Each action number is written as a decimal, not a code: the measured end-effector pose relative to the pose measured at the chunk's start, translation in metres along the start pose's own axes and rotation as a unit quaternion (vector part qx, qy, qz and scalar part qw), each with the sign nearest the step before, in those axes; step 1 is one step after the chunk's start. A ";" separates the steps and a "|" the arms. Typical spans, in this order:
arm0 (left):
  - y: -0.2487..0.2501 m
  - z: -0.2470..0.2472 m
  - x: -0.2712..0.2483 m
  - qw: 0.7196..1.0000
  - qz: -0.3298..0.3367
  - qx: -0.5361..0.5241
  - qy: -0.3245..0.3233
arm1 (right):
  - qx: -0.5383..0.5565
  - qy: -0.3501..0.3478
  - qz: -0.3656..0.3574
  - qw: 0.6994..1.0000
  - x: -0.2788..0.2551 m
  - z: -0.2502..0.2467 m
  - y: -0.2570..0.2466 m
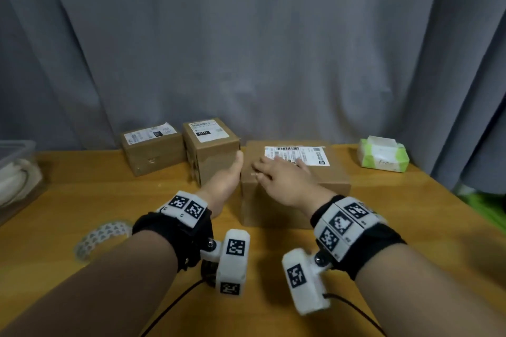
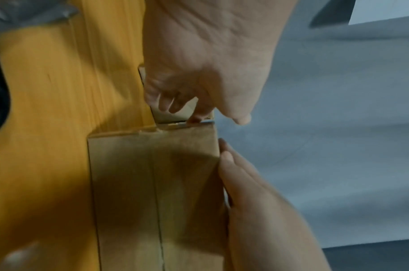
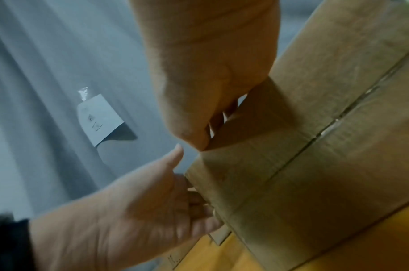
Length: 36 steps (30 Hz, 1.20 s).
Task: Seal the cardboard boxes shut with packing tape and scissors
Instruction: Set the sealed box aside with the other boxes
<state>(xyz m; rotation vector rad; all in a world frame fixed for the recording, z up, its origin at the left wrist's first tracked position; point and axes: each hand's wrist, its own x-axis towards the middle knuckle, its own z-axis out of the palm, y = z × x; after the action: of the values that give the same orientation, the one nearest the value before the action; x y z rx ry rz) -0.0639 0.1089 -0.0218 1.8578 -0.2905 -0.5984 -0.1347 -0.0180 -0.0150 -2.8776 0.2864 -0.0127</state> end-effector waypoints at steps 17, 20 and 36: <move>-0.001 0.020 0.009 0.944 0.205 0.238 0.098 | 0.526 0.224 0.270 0.775 -0.055 0.010 0.073; 0.002 0.026 0.025 0.910 0.271 0.305 0.081 | 0.394 0.309 0.260 0.825 -0.035 0.004 0.078; 0.023 -0.063 0.109 0.817 0.201 0.497 0.213 | -0.075 0.108 0.093 0.987 0.091 -0.009 0.084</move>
<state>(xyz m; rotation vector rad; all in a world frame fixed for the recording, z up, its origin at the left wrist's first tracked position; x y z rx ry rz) 0.0631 0.0998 -0.0128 2.7346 -0.7698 0.3838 -0.0622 -0.1181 -0.0287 -2.9881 0.6205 -0.2810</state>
